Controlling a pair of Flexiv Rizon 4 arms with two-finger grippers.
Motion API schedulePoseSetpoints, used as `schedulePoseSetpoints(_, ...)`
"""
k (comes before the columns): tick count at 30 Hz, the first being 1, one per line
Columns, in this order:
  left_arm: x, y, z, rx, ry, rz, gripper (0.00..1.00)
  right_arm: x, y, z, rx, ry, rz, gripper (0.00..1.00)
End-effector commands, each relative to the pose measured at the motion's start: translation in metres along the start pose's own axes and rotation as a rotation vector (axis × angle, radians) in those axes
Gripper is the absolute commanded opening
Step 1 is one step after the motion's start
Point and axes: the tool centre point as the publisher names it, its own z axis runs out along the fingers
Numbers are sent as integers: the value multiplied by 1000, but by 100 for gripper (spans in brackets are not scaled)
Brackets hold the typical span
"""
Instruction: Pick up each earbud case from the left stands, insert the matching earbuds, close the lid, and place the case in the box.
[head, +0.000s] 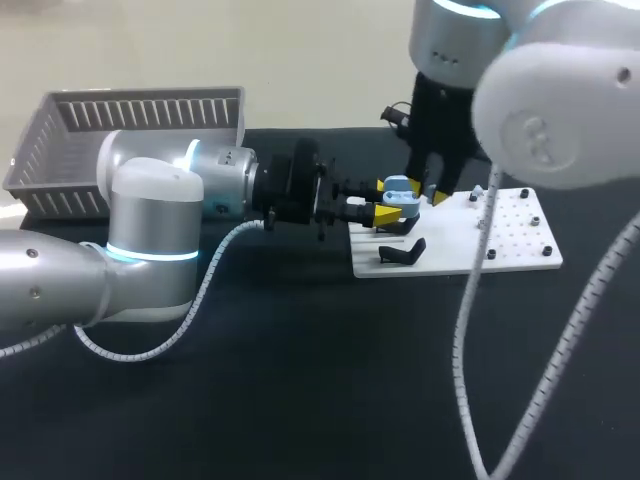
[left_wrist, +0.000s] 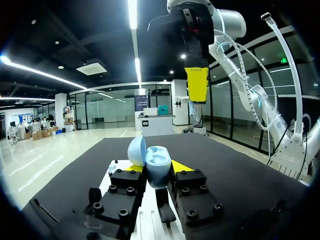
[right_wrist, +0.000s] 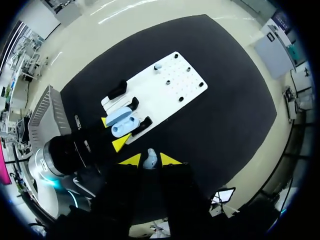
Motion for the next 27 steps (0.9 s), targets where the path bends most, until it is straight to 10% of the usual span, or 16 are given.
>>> schedulePoseSetpoints(1,1,-1,0,-4,-4,4,0,-6,14,3,53,34,14,0)
schedulePoseSetpoints(27,1,-1,0,-4,-4,4,0,-27,25,30,152,13,6,0)
